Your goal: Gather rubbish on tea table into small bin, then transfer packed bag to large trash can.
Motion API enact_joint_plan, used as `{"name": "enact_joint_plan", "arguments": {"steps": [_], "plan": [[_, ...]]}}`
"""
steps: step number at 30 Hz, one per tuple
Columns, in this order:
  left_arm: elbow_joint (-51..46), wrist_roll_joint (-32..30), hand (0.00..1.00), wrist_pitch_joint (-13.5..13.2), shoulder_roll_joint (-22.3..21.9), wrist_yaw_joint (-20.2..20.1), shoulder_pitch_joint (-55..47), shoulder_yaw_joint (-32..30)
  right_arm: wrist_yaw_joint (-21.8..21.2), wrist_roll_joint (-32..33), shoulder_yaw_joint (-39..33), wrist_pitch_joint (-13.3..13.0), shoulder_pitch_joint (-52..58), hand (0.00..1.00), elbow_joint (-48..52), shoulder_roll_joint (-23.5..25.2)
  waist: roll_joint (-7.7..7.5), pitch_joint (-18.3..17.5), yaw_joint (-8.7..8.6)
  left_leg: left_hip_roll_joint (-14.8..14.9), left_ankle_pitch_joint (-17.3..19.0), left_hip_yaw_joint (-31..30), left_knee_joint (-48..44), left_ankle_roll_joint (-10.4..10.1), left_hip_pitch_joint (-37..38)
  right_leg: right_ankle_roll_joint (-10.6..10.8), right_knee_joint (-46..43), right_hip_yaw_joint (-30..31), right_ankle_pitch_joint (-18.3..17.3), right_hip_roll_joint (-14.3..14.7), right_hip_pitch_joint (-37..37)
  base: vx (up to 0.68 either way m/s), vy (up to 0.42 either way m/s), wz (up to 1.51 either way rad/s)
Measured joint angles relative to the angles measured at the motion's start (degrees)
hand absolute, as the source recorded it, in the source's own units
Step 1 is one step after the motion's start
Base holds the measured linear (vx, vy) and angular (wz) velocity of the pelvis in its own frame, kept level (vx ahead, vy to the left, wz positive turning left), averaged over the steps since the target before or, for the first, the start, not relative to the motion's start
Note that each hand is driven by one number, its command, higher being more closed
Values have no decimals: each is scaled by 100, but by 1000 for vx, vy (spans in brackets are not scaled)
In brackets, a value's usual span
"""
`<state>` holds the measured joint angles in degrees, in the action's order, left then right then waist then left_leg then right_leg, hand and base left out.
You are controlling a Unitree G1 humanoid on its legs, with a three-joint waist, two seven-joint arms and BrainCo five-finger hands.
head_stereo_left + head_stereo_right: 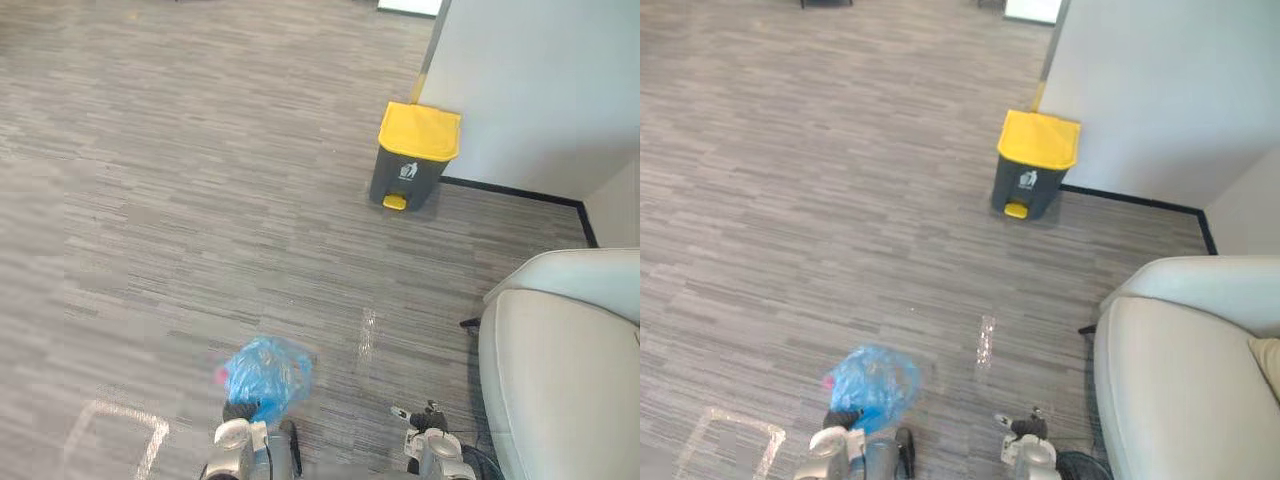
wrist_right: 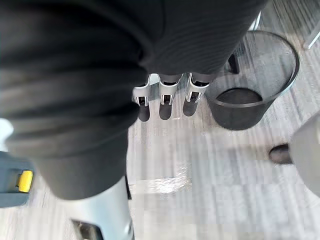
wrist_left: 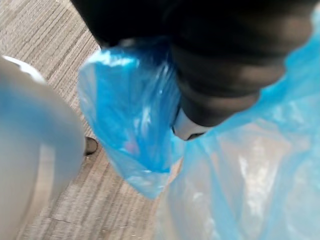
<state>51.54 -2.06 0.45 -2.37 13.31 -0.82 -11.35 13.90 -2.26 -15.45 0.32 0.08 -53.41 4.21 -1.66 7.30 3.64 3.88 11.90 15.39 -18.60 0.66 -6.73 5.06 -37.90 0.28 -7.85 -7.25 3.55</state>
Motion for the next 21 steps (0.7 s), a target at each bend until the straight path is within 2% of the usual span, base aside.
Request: {"name": "enact_joint_plan", "arguments": {"steps": [1, 4, 5, 7, 8, 9, 10, 11, 12, 13, 14, 15, 16, 17, 18, 19, 21], "plan": [[56, 5, 100, 11, -4, 0, -3, 6, 1, -4, -3, 2, 30, 0, -2, -30, 38, 35, -56, -52, 178, 9, 97, -16, 265, -50, -1049, 20, 38, -53, 504, 178, 155, -28], [107, 11, 100, 40, 0, 12, 2, 5, 11, -22, -12, -5, 121, 0, 71, -21, -26, 24, -93, -143, 245, 18, 377, -41, 644, -89, -1534, -230, -265, -92, 1043, 172, 50, -2], [146, 12, 100, 40, -13, 11, 3, 3, 15, -24, -31, -4, 104, 0, 78, -17, -37, 26, -109, -166, 250, 20, 580, -44, 859, -145, -1283, -552, -458, -98, 1248, 314, -19, 12], [233, 13, 100, 41, -16, 14, 6, -10, 13, -55, -128, -6, 77, 0, 58, -33, -40, 30, -143, -170, 292, -14, 783, -57, 1151, -188, -446, -1065, -551, -66, 1388, 333, -63, 16], [270, 13, 100, 36, -11, 14, 8, -10, 14, -88, -158, -6, 18, 0, -3, -33, -45, 30, -152, -169, 344, -11, 867, -96, 1277, -246, 390, -1270, -417, 33, 1416, 350, -97, 18], [315, 15, 100, 27, 14, 9, 11, -7, 14, -190, -195, -6, -19, 0, -140, -37, -81, 19, -164, -247, 404, -43, 912, -207, 1371, -346, 1268, -1258, -21, 152, 1376, 376, -106, 18], [353, 17, 100, 23, 50, 7, 22, -9, 9, -213, -229, -6, -33, 0, -227, -46, -126, 29, -179, -342, 475, -104, 971, -260, 1492, -634, 1535, -1160, 406, 176, 1377, 464, -106, 13], [479, 17, 100, 35, -55, 5, 75, -70, 16, -233, -258, 5, -150, 0, -257, -144, 125, 29, -222, -168, 494, -245, 1026, -308, 1673, -710, 1426, -1252, 265, 285, 1234, 517, -102, 13], [489, 9, 100, 29, -77, 1, 13, -72, 17, -233, -265, 9, -171, 0, -272, -201, 272, -34, -230, -129, 484, -402, 1005, -324, 1707, -727, 1373, -1289, 39, 347, 1238, 537, -94, 10], [483, 8, 100, 29, -105, 1, 14, -64, 20, -233, -265, 10, -188, 0, -283, -206, 313, -32, -235, -102, 483, -459, 861, -326, 1672, -759, 1333, -1330, -65, 356, 1213, 514, -118, 13], [476, 8, 100, 31, -117, 3, 24, -69, 18, -232, -248, 7, -196, 0, -276, -185, 341, -25, -269, -8, 485, -573, 297, -330, 1488, -745, 1389, -1378, -211, 404, 1045, 493, -151, 20], [445, 7, 100, 35, -104, 1, 26, -76, 20, -228, -226, 14, -184, 0, -268, -152, 344, -18, -305, 103, 461, -697, -699, -374, 1106, -737, 1587, -1443, -281, 445, 787, 479, -160, 23], [375, 7, 100, 35, -112, -3, 17, -76, 23, -227, -204, 25, -169, 0, -270, -142, 352, -9, -295, 215, 296, -724, -1545, -613, 796, -747, 1761, -1465, -314, 501, 559, 473, -123, 14], [251, -1, 100, 21, -106, -13, -1, -67, 33, -224, -21, 36, -189, 0, -262, -143, 370, 55, -251, 479, -7, -715, -2834, -834, 272, -782, 2040, -1434, -397, 616, 116, 463, -48, -17], [153, 0, 100, 13, -104, -12, 3, -82, 33, -218, 73, 52, -179, 0, -265, -120, 345, 107, -181, 656, 119, -632, -3513, -698, -33, -796, 2182, -1346, -490, 674, -195, 542, 0, -33], [93, 0, 100, 12, -103, -11, 2, -80, 38, -217, 120, 68, -178, 0, -271, -95, 326, 116, -128, 692, 199, -599, -3686, -612, -221, -803, 2243, -1270, -538, 681, -357, 537, 52, -55], [-43, 1, 100, -5, -103, -15, -29, -73, 41, -216, 161, 80, -212, 0, -268, -24, 266, 137, -34, 730, 430, -354, -3432, -447, -631, -790, 2434, -1057, -569, 627, -731, 391, 83, -63]]}}
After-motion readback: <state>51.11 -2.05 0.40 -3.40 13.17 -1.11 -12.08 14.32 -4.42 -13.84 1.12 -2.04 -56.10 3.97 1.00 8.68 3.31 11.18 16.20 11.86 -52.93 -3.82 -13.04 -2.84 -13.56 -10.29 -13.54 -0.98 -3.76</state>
